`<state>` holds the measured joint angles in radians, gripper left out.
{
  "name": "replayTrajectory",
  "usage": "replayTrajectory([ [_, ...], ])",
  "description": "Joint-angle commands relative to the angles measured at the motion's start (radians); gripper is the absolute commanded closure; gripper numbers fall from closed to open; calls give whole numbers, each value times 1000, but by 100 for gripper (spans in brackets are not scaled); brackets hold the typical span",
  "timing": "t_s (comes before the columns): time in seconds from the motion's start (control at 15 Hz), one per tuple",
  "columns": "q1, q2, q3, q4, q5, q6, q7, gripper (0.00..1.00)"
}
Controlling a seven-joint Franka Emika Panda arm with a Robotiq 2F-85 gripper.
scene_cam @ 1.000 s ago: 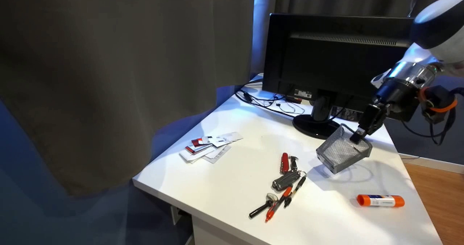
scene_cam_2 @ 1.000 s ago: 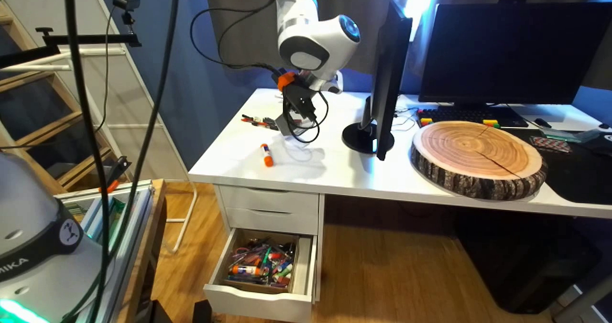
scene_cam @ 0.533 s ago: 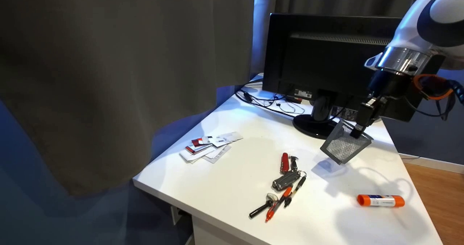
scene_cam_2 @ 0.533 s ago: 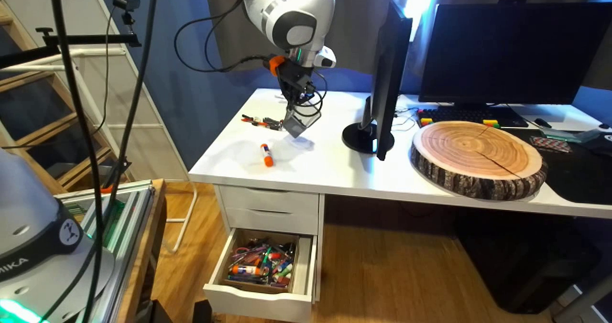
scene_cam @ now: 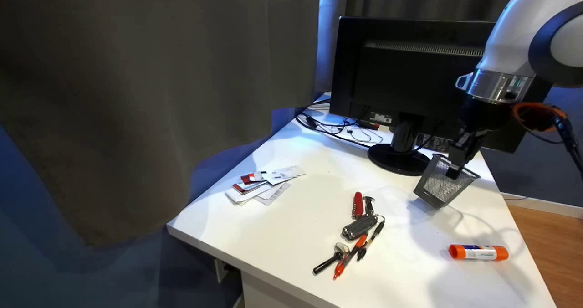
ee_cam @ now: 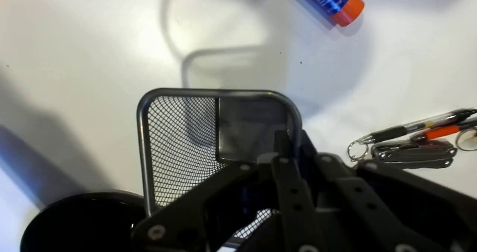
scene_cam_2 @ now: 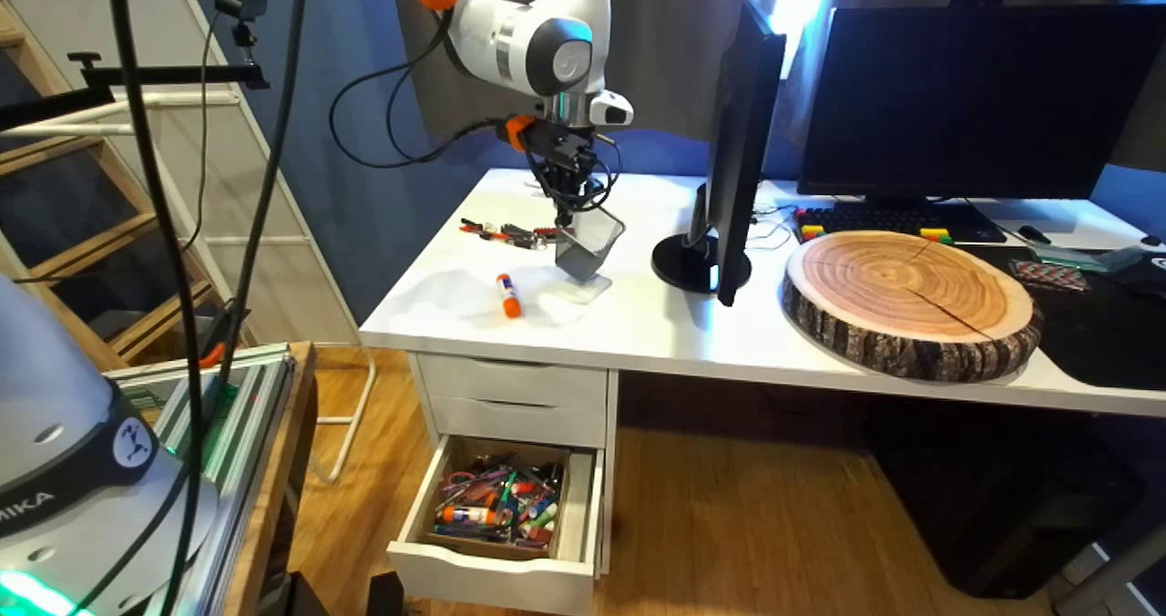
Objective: Turn the grey basket over and then put the orange glue stick in an upright position
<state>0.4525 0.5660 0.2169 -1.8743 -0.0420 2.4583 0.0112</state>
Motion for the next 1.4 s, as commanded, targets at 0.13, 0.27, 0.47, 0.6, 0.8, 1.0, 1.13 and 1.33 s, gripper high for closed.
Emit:
replayTrajectory([
  [0.13, 37, 45, -18, 47, -81, -32, 91, 98],
  [0.27, 40, 59, -19, 55, -89, -35, 100, 93],
  [0.47, 34, 46, -15, 54, -83, -32, 109, 63],
  [0.6, 30, 26, -18, 44, -74, -32, 132, 49],
  [0.8, 2, -9, -9, 18, -16, -43, 191, 29],
  [1.0, -32, -52, 5, -14, 66, -98, 264, 8],
  [1.13, -44, -81, 2, -37, 115, -145, 312, 0],
  [1.33, -86, -123, 24, -81, 231, -181, 337, 0],
])
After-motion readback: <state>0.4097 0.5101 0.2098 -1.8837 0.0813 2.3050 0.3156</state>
